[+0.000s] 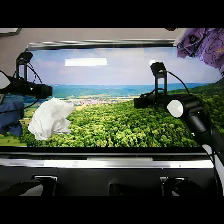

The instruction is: Fold the clothes and pants, and hang the long-sleeved shirts on hangers.

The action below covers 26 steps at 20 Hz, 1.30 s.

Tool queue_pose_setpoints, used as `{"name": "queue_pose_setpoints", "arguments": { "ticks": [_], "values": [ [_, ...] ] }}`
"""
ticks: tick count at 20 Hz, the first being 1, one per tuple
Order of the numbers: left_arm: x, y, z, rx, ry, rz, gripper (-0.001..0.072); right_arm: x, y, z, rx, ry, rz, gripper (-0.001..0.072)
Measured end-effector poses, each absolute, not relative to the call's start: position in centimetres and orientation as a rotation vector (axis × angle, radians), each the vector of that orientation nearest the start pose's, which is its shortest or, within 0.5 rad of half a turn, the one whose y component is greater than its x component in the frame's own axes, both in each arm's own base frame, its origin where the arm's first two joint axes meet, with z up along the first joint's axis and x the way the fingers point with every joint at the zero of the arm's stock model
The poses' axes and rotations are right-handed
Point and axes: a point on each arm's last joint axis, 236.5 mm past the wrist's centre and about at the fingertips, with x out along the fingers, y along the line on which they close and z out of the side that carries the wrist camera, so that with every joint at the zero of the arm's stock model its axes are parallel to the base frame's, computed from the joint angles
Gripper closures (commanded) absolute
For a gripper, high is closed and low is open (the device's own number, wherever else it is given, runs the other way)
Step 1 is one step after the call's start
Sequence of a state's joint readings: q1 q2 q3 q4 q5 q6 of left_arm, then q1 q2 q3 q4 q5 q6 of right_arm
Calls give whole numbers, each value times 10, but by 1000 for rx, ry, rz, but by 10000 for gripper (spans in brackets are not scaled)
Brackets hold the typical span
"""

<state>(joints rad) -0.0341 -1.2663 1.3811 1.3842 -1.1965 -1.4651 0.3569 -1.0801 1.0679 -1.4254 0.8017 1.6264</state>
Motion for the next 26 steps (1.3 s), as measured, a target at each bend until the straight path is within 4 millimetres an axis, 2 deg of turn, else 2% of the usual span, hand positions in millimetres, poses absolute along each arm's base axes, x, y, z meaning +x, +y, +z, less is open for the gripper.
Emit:
{"name": "queue_pose_setpoints", "arguments": {
  "ticks": [16, 26],
  "values": [
    [420, -55, 98, -42, 1071, -207, 687, 389, 171, 95, 43, 840, 370, 681],
    [440, -54, 110, -46, 969, -193, 687, 389, 171, 95, 43, 840, 370, 681]
  ]
}}
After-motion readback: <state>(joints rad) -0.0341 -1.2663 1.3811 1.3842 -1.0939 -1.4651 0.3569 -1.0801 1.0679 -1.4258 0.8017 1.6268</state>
